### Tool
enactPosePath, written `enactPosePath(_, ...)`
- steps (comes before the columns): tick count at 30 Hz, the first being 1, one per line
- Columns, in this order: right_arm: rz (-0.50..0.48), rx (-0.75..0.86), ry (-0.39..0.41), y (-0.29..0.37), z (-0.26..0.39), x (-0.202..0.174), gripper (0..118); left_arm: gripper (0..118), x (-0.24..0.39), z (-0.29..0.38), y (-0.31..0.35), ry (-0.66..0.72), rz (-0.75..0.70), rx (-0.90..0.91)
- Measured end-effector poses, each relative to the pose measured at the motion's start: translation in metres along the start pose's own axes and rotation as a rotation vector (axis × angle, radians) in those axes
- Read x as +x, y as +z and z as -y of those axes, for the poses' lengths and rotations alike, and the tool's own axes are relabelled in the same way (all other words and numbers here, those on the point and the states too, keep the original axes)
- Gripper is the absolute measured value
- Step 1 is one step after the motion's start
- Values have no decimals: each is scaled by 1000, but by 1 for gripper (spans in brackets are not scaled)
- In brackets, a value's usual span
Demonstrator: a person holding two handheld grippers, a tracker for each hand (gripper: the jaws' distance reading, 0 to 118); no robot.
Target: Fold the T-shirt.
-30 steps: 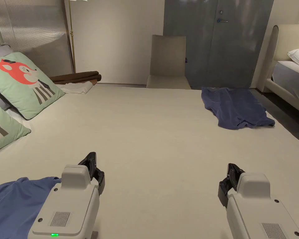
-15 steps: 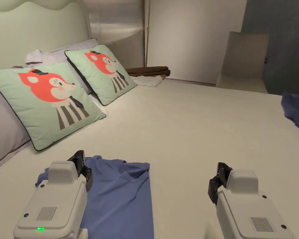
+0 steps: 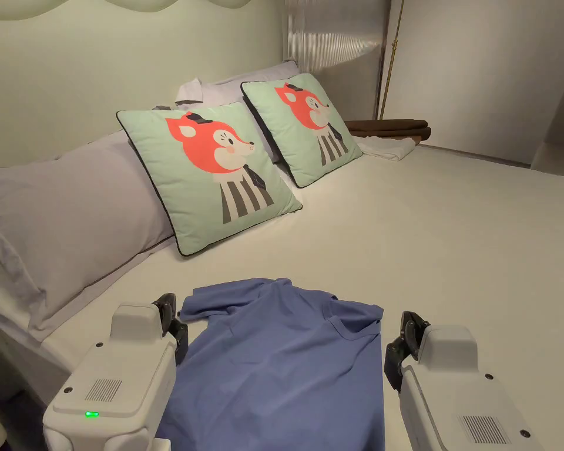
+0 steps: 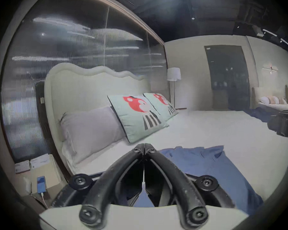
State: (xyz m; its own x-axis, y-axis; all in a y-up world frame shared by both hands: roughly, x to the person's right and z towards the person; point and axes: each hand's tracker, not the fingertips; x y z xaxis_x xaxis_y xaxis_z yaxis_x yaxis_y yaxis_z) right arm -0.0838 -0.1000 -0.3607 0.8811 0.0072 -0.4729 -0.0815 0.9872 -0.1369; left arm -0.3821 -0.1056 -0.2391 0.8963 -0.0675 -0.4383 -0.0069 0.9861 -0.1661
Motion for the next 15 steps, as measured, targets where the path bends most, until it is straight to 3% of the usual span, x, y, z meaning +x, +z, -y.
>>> enactPosePath(4,16,-7,8,5,-1,12,0,0,26,4,-22,-16,19,-161)
enactPosePath(5,20,-10,9,8,-1,16,0,5,31,6,-28,-8,34,-191)
enactPosePath(6,21,-9,10,11,-2,20,0,16,37,10,-35,8,57,-222)
enactPosePath(10,61,3,33,24,-5,36,0,107,66,26,-72,49,111,-450)
enactPosePath(11,71,3,36,25,-5,41,0,116,73,29,-77,54,121,-478)
enactPosePath(15,103,-13,12,31,-5,60,0,114,101,46,-98,50,119,-571)
